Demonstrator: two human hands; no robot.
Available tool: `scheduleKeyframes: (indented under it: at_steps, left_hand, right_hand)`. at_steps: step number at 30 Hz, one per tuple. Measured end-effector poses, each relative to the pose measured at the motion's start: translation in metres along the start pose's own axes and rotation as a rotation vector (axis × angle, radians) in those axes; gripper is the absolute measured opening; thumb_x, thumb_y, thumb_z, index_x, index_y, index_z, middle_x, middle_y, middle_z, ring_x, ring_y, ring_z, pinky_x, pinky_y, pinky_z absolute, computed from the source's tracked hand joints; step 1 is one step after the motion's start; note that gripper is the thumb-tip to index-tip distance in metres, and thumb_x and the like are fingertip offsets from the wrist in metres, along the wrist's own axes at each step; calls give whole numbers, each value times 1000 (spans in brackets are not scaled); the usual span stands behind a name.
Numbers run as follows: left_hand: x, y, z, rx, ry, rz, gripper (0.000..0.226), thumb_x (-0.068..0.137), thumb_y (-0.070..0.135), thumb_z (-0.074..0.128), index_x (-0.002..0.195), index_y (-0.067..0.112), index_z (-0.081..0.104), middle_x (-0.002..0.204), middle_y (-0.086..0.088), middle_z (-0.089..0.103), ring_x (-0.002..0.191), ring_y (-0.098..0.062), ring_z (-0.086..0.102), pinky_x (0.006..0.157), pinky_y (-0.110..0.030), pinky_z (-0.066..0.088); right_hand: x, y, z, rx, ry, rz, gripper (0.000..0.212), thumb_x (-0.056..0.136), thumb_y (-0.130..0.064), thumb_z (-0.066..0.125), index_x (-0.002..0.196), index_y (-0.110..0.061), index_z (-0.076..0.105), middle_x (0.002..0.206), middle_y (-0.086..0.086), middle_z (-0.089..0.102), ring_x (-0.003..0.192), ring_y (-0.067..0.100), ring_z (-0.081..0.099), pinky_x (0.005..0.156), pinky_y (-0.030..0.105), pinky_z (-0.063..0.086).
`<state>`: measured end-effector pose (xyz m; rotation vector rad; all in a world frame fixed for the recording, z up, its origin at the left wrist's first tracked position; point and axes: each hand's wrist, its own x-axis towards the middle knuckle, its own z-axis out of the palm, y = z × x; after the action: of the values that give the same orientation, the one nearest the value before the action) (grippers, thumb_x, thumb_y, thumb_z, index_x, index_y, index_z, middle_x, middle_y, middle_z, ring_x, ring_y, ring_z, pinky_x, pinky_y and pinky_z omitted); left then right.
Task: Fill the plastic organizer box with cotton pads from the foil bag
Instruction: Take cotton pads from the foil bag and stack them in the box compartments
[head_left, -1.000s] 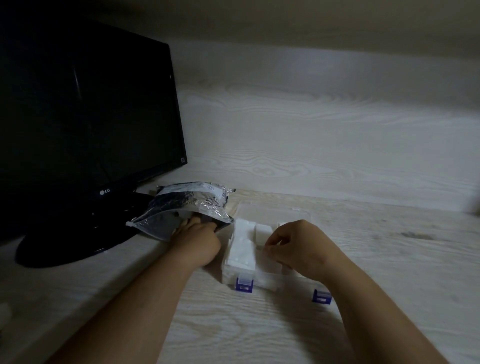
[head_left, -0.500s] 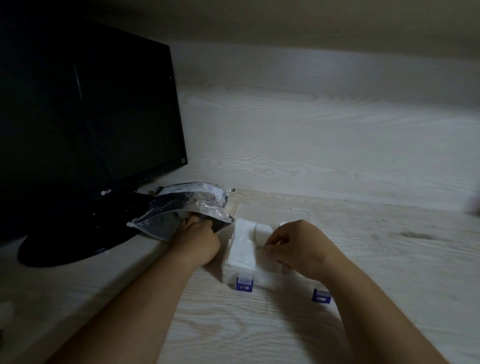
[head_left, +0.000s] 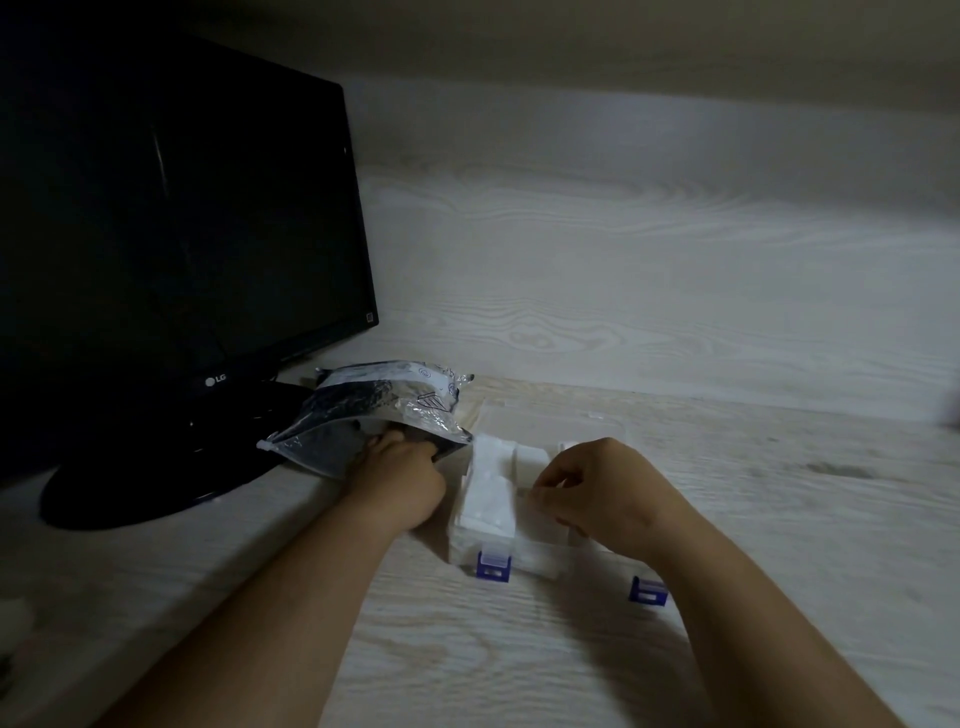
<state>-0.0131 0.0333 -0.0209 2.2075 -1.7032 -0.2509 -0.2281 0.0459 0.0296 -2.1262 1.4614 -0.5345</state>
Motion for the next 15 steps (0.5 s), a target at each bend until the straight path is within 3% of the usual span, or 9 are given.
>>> scheduleKeyframes:
  at_steps: [3,7,15]
  left_hand:
    - [0,-1,1,25,-6,1,46,89,28,45,134,36,52,144,-13,39,133,-32,34,114,-41,27]
    - [1,1,1,34,-19,-40,40,91,27,43,129,23,53,143,-13,39,133,-31,33,113,-40,26]
    - [-2,2,-1,-43,29,-63,51,88,25,50,137,13,43,144,-15,42,135,-32,36,113,-43,29]
  right_hand:
    - [-1,0,0,-3,-4,2,11,86,-31,67,86,-23,74,71,-8,66,53,6,62,48,14,45]
    - [0,0,0,6,-2,8,12,86,-32,68,87,-22,74,74,-5,69,57,9,65,52,17,51]
    - [0,-1,0,16,-6,2,13,87,-31,68,90,-20,75,75,-5,69,57,8,64,52,18,51]
